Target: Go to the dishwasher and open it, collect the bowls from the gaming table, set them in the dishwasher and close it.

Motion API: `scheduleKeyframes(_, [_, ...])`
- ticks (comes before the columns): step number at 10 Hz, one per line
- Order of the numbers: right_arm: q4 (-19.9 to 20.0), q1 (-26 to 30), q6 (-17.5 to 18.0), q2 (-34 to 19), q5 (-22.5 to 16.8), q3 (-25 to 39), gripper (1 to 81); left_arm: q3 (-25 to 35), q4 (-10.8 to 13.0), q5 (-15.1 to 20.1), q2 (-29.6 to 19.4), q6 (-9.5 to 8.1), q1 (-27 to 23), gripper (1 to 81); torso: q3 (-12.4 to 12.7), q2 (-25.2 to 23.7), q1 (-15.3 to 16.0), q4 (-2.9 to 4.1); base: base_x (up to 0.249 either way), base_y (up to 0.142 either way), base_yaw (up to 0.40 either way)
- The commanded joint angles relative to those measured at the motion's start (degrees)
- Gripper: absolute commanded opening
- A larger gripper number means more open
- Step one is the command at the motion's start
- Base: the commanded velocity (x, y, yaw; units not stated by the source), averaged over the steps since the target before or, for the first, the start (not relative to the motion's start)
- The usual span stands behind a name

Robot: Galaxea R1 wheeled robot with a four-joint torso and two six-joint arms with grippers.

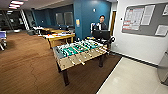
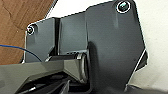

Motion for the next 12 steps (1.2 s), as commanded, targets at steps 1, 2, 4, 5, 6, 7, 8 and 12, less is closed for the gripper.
scheduleKeyframes(1, [-0.67, 2.54, -0.21, 0.15, -2.74, 0.34, 81.1, -0.41, 0.0, 3.03, -0.32, -0.04, -2.05, 81.1, 0.0, 0.0, 0.0, 0.0, 0.0, 0.0, 0.356])
scheduleKeyframes(2, [-0.67, 2.46, -0.21, 0.24, -2.74, 0.34, 81.1, -0.68, -0.09, 3.03, -0.32, -0.04, -2.05, 81.1, 0.0, 0.0, 0.0, 0.0, 0.0, 0.0, 0.356])
scheduleKeyframes(4, [-0.76, 2.54, -0.21, 0.24, -2.74, 0.34, 81.1, -0.77, -0.17, 2.95, -0.32, -0.13, -2.13, 81.1, 0.0, 0.0, 0.0, 0.0, 0.0, 0.0, 0.355])
scheduleKeyframes(5, [-0.68, 2.63, -0.21, 0.33, -2.74, 0.34, 81.1, -0.77, -0.09, 2.95, -0.14, -0.13, -2.13, 81.1, 0.0, 0.0, 0.0, 0.0, 0.0, 0.0, 0.356])
scheduleKeyframes(6, [-0.68, 2.63, -0.29, 0.33, -2.74, 0.34, 81.1, -0.77, -0.09, 2.95, -0.05, -0.13, -2.13, 81.1, 0.0, 0.0, 0.0, 0.0, 0.0, 0.0, 0.356])
scheduleKeyframes(7, [-0.67, 2.54, -0.21, 0.24, -2.74, 0.34, 81.1, -0.77, -0.18, 2.95, -0.06, -0.13, -2.05, 81.1, 0.0, 0.0, 0.0, 0.0, 0.0, 0.0, 0.356])
scheduleKeyframes(8, [-0.67, 2.45, -0.21, 0.15, -2.74, 0.34, 81.1, -0.77, -0.18, 2.95, -0.05, -0.13, -2.13, 81.1, 0.0, 0.0, 0.0, 0.0, 0.0, 0.0, 0.356])
scheduleKeyframes(12, [-0.76, 2.62, -0.3, 0.15, -2.74, 0.34, 81.1, -0.77, -0.18, 3.03, -0.05, -0.13, -2.22, 81.1, 0.0, 0.0, 0.0, 0.0, 0.0, 0.0, 0.355])
